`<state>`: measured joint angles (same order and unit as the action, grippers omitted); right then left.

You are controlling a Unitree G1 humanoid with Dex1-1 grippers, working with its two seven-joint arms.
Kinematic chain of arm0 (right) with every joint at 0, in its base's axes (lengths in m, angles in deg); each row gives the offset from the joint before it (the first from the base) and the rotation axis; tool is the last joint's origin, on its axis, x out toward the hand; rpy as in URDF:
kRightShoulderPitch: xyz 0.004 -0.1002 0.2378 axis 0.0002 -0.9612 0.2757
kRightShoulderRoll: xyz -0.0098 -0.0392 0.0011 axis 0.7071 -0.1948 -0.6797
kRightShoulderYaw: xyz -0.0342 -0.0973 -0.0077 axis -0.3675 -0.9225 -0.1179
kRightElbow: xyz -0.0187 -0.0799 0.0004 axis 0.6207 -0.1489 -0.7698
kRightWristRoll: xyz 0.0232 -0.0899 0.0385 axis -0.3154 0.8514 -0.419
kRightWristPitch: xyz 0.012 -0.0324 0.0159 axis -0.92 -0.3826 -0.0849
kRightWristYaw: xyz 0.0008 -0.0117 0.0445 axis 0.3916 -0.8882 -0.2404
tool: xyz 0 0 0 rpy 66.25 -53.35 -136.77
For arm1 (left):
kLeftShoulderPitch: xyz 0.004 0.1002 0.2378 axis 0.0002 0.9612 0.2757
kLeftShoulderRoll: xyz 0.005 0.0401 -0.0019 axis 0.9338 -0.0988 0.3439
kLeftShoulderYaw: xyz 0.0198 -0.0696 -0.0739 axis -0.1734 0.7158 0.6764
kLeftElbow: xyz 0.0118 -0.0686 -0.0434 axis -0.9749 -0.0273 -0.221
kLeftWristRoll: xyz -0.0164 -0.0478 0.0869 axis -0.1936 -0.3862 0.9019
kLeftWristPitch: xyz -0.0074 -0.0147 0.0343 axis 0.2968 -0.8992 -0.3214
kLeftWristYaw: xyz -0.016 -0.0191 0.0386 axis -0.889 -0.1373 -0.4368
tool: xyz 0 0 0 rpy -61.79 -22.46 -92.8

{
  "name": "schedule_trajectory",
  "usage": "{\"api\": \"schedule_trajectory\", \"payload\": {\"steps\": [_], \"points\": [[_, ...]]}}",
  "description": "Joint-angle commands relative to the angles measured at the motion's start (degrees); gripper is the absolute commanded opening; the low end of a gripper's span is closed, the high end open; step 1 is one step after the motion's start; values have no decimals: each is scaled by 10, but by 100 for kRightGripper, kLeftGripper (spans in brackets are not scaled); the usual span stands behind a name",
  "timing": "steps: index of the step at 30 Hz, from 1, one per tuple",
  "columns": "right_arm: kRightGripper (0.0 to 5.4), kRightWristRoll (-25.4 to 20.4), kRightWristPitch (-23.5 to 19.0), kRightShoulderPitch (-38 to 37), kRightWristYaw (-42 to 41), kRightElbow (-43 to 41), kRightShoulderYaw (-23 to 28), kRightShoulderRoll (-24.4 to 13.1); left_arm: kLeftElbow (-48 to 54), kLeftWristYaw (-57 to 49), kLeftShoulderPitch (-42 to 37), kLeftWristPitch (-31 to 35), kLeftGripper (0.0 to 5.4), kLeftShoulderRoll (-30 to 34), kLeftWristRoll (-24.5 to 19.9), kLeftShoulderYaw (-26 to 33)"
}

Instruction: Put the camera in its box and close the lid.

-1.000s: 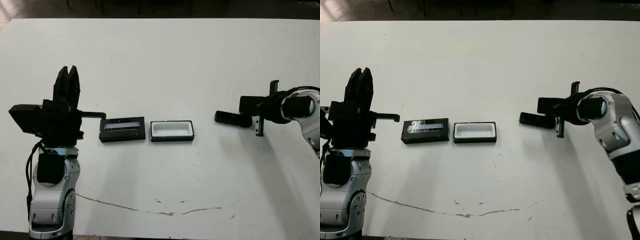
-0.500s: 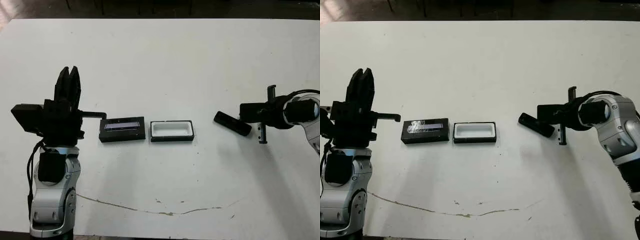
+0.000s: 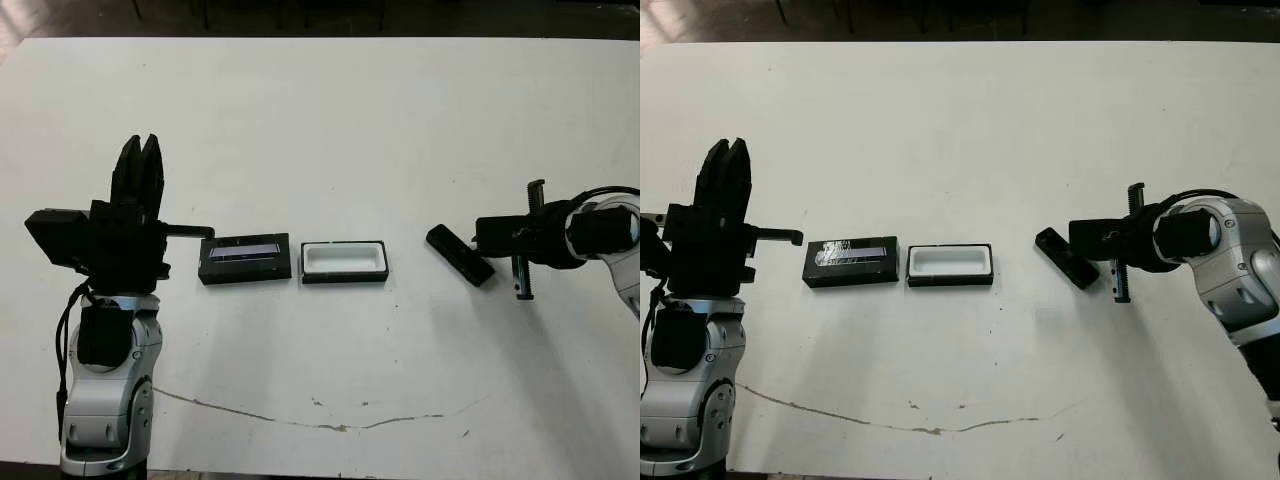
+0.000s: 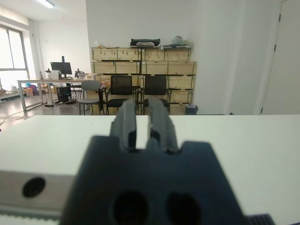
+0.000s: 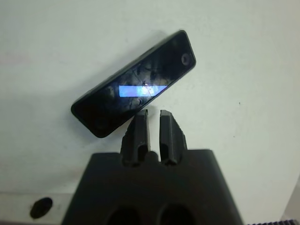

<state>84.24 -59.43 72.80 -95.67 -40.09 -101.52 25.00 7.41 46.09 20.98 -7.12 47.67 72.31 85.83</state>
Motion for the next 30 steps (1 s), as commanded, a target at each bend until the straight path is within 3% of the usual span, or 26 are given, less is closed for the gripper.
{"api": "schedule_trajectory", "payload": {"steps": [1, 10, 16, 21, 24, 28, 30], "points": [[1, 4, -4, -21, -14, 3, -14, -7, -12, 0, 7, 3, 0, 4, 3, 0], [1, 35, -12, -25, 20, 8, -8, -9, -7, -3, 11, 5, 0, 2, 4, -3], [1, 46, 5, -52, 115, 20, 46, -15, -5, -1, 19, 0, 0, 1, 4, -8], [1, -44, 41, -118, 203, 5, 161, 15, -5, -3, 26, -5, 0, 0, 8, -8], [1, -106, 36, -177, 286, -59, 234, 82, -8, -3, 27, -9, 0, 2, 8, -6], [1, -173, -7, -215, 340, -139, 277, 147, -9, -3, 27, -9, 0, 3, 10, -6], [1, -233, -55, -221, 348, -174, 295, 180, -8, -4, 29, -9, 0, 2, 12, -7]]}}
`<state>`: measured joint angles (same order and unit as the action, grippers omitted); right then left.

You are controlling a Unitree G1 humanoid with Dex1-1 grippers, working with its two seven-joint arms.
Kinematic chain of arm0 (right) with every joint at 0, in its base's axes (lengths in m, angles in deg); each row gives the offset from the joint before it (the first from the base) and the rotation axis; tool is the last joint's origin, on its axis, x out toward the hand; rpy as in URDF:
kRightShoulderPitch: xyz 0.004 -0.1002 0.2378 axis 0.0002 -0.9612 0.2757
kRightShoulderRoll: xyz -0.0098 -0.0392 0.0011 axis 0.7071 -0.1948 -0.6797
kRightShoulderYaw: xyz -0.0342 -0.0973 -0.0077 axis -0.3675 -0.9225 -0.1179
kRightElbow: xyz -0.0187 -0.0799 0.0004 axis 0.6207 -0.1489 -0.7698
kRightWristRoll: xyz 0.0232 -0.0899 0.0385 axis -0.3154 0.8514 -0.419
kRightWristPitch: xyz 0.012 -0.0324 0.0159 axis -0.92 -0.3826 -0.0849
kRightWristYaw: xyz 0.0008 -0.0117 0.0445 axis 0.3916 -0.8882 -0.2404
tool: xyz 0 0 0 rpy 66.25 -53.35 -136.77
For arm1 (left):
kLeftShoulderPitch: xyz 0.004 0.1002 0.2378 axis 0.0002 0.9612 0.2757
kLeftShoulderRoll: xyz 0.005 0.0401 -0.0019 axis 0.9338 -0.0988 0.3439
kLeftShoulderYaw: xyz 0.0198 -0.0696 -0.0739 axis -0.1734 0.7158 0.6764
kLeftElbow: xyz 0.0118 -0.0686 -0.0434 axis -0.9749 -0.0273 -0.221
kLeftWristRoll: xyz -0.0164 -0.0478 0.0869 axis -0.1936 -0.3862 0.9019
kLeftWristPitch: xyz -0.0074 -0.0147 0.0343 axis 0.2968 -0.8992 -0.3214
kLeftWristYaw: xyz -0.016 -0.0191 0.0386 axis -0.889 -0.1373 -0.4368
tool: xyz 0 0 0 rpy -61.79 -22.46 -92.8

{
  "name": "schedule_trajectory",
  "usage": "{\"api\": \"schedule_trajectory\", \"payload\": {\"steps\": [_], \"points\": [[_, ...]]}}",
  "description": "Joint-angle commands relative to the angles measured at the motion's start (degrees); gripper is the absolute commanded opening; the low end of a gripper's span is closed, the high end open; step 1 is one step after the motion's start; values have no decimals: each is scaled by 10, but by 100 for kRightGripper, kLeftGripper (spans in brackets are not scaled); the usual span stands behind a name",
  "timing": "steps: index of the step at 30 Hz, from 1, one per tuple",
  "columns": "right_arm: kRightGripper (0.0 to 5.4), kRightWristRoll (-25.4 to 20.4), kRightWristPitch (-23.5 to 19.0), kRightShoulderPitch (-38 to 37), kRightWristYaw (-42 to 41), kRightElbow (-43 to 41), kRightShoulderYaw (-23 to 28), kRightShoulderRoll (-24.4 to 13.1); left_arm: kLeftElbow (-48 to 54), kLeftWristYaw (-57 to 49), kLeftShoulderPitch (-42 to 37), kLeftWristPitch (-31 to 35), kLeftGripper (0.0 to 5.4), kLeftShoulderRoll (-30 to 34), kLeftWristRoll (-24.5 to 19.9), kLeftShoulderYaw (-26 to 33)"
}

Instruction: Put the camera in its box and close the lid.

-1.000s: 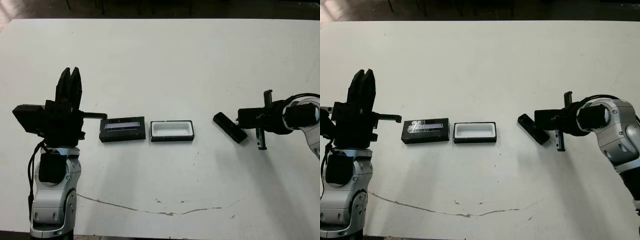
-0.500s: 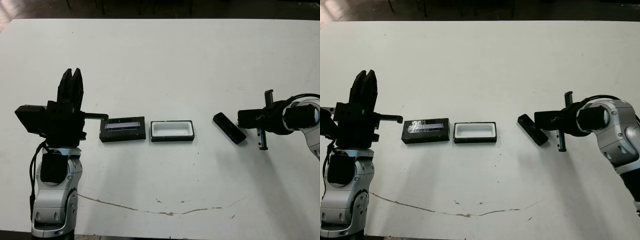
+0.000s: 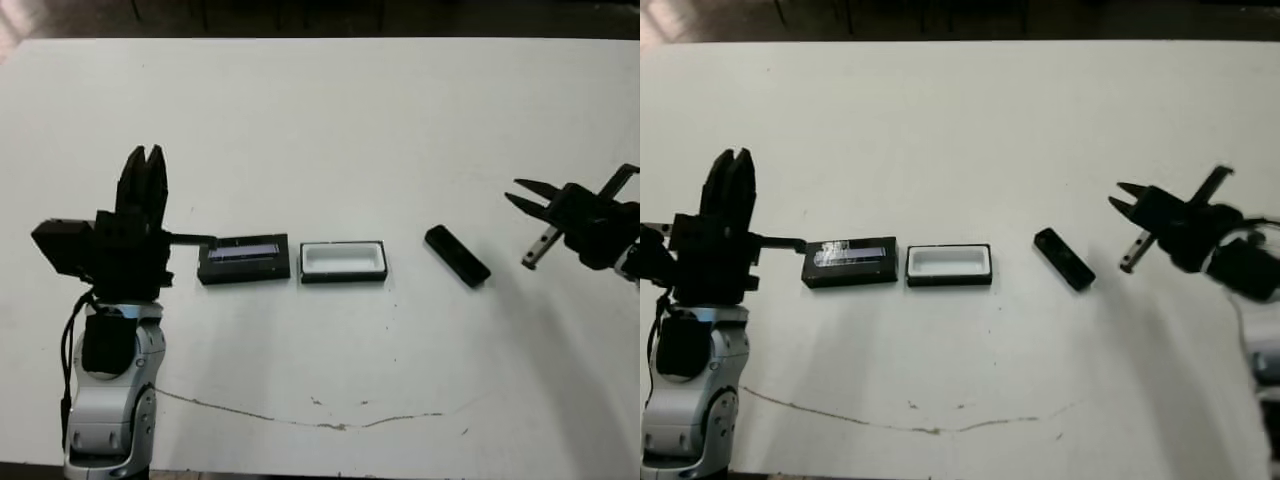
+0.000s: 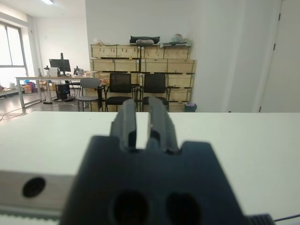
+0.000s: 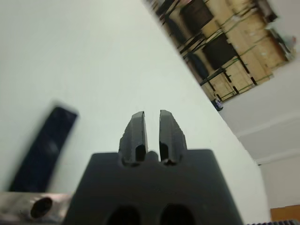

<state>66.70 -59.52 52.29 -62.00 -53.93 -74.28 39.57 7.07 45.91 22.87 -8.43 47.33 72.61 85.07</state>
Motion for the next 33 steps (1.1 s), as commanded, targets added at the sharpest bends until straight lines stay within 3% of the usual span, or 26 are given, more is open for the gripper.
{"api": "schedule_trajectory", "payload": {"steps": [1, 3, 9, 15, 21, 33], "points": [[1, -91, -79, -19, 16, -51, 33, 50, -5, -3, 10, 3, 0, 5, 11, 0], [1, -136, -120, -27, 32, -80, 49, 74, -7, -2, 11, -1, 0, 5, 14, 0], [1, -192, -192, -62, 74, -118, 69, 101, -5, -3, 11, 4, 0, 1, 13, -1], [22, -210, -248, -96, 99, -149, 65, 95, -3, 0, 15, 1, 0, 6, 15, 2], [148, -252, -352, -87, 79, -183, 61, 54, 0, -2, 20, 2, 0, 5, 18, 0], [412, -262, -382, -78, 63, -195, 38, 14, -2, 5, 23, 1, 0, 5, 11, -3]]}}
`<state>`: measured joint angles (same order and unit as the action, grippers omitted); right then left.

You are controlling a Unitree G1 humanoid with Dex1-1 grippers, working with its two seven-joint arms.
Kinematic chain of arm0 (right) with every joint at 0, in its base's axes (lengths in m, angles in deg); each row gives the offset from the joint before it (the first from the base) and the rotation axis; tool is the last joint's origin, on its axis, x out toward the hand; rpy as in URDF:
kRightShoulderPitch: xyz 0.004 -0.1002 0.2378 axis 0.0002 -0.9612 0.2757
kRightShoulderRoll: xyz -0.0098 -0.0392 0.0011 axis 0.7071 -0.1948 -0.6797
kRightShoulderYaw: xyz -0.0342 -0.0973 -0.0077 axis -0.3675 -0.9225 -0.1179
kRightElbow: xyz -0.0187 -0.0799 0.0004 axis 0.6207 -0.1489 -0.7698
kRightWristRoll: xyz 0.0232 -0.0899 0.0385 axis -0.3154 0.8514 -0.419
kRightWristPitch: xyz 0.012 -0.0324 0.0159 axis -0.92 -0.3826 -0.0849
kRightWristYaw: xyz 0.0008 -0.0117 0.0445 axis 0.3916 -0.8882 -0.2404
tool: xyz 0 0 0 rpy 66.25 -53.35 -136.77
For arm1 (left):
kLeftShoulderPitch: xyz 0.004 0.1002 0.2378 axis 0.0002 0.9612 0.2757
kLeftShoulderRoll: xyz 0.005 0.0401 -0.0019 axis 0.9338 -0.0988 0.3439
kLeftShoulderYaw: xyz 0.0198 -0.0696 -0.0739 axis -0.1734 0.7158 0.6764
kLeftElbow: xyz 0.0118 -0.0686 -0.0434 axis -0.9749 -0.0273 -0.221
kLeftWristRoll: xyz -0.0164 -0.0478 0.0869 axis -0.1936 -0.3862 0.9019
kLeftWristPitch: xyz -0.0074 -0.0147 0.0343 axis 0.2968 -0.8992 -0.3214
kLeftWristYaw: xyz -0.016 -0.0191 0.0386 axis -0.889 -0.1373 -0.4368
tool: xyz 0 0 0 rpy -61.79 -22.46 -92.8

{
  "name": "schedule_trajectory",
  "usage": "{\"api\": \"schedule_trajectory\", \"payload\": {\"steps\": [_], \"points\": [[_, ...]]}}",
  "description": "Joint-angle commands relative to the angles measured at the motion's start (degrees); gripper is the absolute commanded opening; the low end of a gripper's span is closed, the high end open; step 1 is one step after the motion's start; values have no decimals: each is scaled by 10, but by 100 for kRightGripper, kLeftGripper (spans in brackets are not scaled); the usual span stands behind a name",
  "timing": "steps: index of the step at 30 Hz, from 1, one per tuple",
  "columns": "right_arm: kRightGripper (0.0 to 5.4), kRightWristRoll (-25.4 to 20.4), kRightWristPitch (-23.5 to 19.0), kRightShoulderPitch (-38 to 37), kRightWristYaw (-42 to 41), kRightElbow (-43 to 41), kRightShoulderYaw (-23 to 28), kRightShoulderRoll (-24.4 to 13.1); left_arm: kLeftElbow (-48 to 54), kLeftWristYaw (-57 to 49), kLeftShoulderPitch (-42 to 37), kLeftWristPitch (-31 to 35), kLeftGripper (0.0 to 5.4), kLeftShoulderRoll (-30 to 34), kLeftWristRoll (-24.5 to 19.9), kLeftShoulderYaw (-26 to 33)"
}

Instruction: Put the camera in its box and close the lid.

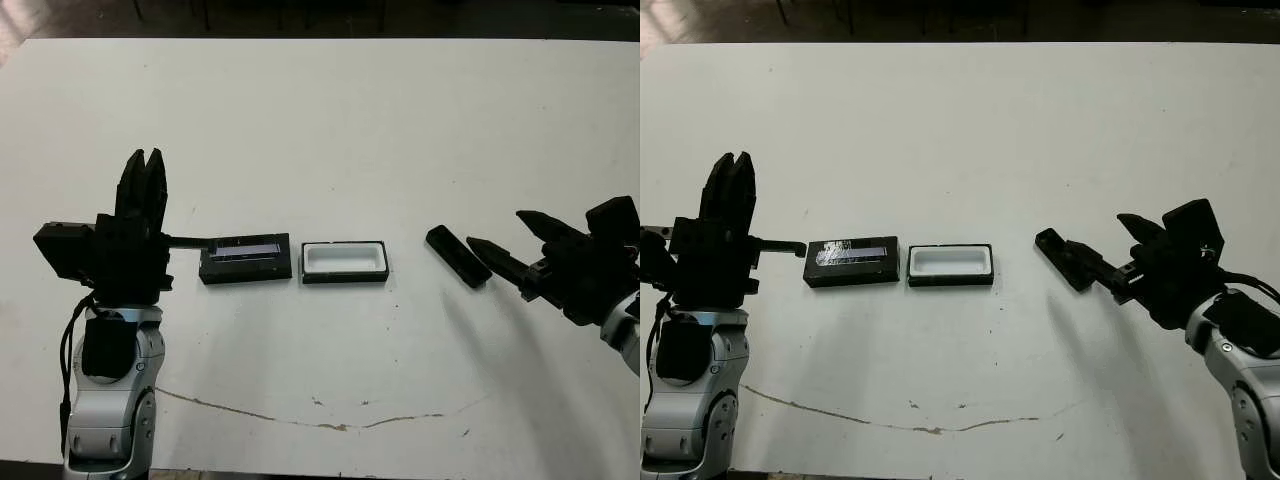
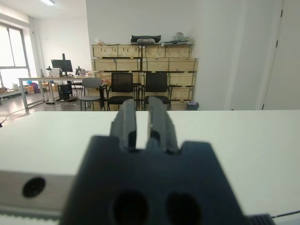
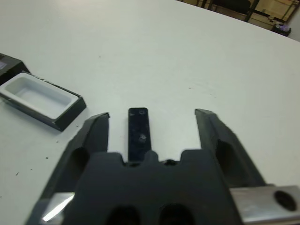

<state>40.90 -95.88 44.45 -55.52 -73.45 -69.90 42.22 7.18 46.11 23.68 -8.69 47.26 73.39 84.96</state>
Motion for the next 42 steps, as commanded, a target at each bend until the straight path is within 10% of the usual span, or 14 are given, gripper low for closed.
{"api": "schedule_trajectory", "payload": {"steps": [1, 6, 19, 42], "points": [[436, -6, -22, 2, -2, 1, -6, -13, -3, 2, 15, 3, 0, 4, 4, -3], [539, -28, -63, 7, 15, -6, -4, -3, -6, 4, 19, -1, 0, 4, 2, -6], [539, -68, -112, -6, 58, 1, -15, 43, 1, 6, 20, 7, 0, 7, -1, -6], [539, -4, -89, -36, 66, 10, -69, 32, 1, 15, 19, 7, 0, 15, -4, -1]]}}
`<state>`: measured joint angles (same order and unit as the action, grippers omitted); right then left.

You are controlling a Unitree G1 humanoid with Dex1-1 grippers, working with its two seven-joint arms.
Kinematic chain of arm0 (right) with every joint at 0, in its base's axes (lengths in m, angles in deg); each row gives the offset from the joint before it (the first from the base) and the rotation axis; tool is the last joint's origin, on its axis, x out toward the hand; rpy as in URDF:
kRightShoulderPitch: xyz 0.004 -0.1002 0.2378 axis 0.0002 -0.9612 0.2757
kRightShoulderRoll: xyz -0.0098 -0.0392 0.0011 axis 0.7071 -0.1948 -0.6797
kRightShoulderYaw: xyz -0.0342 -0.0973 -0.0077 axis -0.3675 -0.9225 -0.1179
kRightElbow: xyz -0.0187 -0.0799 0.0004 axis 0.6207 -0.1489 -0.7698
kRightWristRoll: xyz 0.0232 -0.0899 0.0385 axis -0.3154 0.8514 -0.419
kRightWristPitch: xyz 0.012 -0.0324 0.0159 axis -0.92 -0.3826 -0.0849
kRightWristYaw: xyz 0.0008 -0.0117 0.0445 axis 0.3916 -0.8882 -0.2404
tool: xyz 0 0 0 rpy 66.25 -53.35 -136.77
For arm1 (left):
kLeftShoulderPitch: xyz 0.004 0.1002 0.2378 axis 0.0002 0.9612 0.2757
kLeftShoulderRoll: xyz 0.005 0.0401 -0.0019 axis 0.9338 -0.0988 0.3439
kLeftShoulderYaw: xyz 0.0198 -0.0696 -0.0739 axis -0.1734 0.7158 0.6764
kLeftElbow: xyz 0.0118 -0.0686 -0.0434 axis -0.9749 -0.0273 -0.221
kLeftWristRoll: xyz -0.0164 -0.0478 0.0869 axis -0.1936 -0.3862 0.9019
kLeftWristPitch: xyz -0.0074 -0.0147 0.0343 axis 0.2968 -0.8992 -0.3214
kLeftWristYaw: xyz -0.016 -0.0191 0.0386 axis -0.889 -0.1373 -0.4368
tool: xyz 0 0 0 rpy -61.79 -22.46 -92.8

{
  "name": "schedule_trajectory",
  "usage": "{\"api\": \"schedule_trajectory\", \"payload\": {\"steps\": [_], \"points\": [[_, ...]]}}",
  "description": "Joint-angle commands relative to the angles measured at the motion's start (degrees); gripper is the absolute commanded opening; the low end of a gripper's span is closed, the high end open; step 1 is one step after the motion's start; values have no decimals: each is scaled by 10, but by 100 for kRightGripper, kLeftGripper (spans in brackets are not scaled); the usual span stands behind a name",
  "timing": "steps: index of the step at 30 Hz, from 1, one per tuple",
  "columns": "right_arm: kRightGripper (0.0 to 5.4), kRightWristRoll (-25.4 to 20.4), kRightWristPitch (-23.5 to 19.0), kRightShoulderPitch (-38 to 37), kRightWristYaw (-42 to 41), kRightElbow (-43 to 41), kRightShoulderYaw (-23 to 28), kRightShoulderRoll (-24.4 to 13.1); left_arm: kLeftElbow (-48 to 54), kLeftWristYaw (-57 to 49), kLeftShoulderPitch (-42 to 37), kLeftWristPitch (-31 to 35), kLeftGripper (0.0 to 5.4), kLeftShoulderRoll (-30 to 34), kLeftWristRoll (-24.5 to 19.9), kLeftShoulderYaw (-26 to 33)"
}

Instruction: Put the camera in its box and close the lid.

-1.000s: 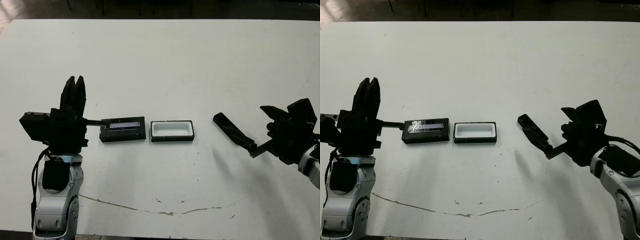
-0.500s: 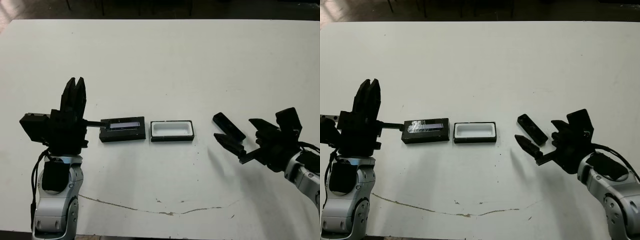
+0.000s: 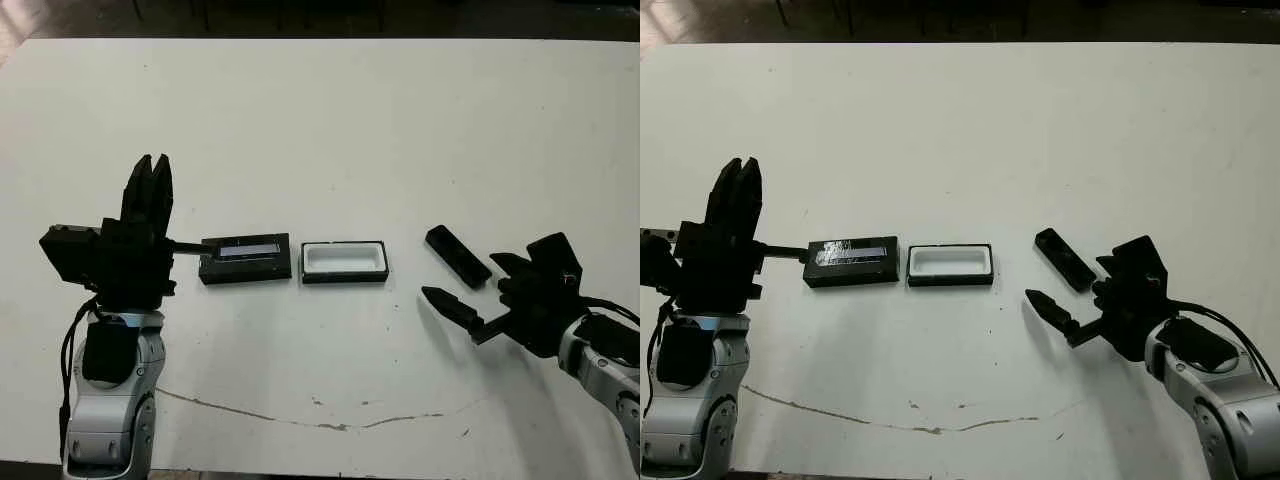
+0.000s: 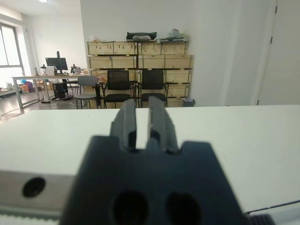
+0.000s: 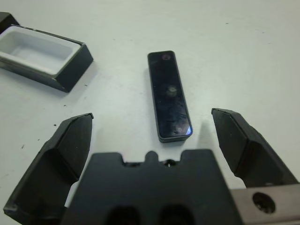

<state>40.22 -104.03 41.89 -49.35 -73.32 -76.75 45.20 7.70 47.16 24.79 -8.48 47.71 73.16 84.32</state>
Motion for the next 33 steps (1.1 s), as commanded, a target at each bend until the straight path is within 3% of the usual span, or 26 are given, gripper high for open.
{"api": "schedule_trajectory", "payload": {"steps": [1, 5, 20, 27, 33], "points": [[539, 5, -3, -11, 4, 12, 0, 2, -5, 5, 9, 4, 0, 10, -1, 6], [508, 12, 3, -13, 11, 19, 6, 11, -8, 8, 9, 1, 0, 10, -3, 11], [170, 61, 80, -37, 39, 35, 0, 47, -5, 12, 16, -1, 0, 8, -6, 10], [18, 58, 67, -31, 51, 29, 5, 60, -7, 11, 15, -5, 0, 9, -2, 10], [1, 49, 67, -27, 32, 32, 7, 50, -10, 10, 15, -10, 0, 8, 0, 9]]}}
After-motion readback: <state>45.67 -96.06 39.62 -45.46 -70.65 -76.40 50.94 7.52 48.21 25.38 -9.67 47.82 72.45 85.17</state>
